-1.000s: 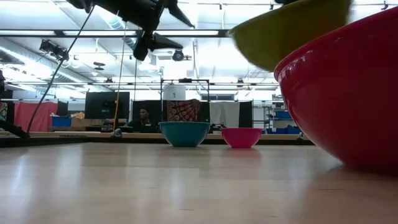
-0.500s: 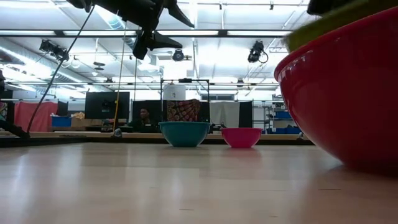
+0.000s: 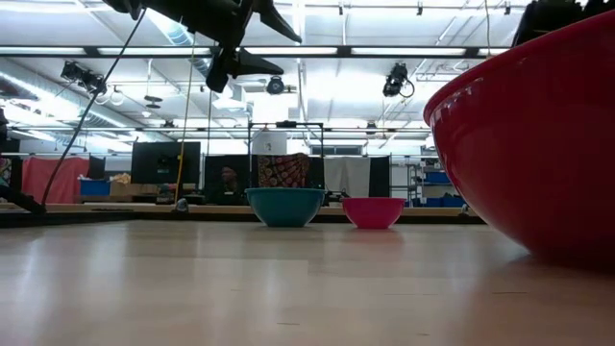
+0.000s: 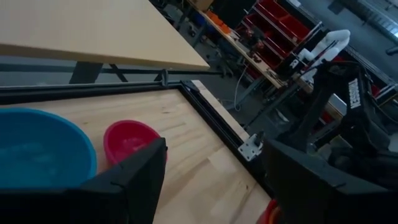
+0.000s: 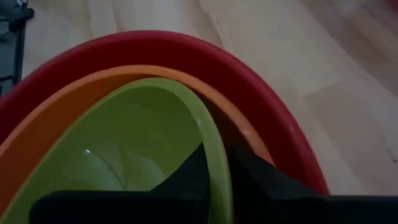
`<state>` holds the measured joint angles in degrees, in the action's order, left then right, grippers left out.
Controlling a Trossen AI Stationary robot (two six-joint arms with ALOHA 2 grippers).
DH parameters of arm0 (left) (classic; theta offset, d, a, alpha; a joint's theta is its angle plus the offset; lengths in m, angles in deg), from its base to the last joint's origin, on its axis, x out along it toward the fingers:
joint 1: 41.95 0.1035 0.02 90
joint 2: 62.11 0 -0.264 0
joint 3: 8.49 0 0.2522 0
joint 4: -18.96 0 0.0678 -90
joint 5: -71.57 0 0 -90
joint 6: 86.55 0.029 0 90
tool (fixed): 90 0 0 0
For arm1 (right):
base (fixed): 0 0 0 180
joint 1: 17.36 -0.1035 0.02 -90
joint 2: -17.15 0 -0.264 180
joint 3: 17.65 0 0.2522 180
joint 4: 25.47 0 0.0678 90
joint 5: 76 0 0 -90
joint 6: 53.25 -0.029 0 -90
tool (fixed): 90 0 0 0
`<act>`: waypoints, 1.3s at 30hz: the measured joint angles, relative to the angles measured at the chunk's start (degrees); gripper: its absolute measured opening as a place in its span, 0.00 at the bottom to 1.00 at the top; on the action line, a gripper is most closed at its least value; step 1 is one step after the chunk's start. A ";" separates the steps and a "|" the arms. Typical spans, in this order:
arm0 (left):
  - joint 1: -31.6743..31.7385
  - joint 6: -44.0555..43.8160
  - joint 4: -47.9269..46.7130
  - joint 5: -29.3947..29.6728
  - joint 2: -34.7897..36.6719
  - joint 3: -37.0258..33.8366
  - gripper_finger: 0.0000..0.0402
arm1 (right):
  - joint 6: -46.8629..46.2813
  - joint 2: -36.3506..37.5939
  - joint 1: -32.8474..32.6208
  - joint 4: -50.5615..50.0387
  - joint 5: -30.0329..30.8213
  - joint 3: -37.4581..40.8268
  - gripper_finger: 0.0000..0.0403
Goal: Nest bowls inside each other
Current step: Stack the green bowl on top of the orange bowl, then stack the blue bowl on top of the green bowl
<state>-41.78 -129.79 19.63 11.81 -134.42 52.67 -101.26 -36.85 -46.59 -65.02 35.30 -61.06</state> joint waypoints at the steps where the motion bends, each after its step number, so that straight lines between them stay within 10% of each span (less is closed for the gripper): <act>1: 0.00 0.05 -0.01 -0.17 0.00 0.00 0.67 | 0.00 0.00 -0.14 -0.24 -0.24 0.00 0.17; 18: 0.00 -0.14 -0.09 -3.13 -0.04 0.00 0.67 | -1.15 -0.17 -0.22 -6.95 -10.31 -5.42 0.48; 32: 0.39 -3.28 -0.81 -3.15 -0.04 0.00 0.67 | -2.93 -0.17 -0.22 -26.38 5.44 -17.46 0.50; 39: 3.20 -23.91 -22.67 -2.21 -0.42 -0.07 0.67 | -2.79 -0.20 -0.07 -22.23 9.12 -17.46 0.50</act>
<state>-38.58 -153.70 -3.04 9.61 -134.84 52.60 -104.05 -37.05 -46.66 -87.26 44.41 -78.52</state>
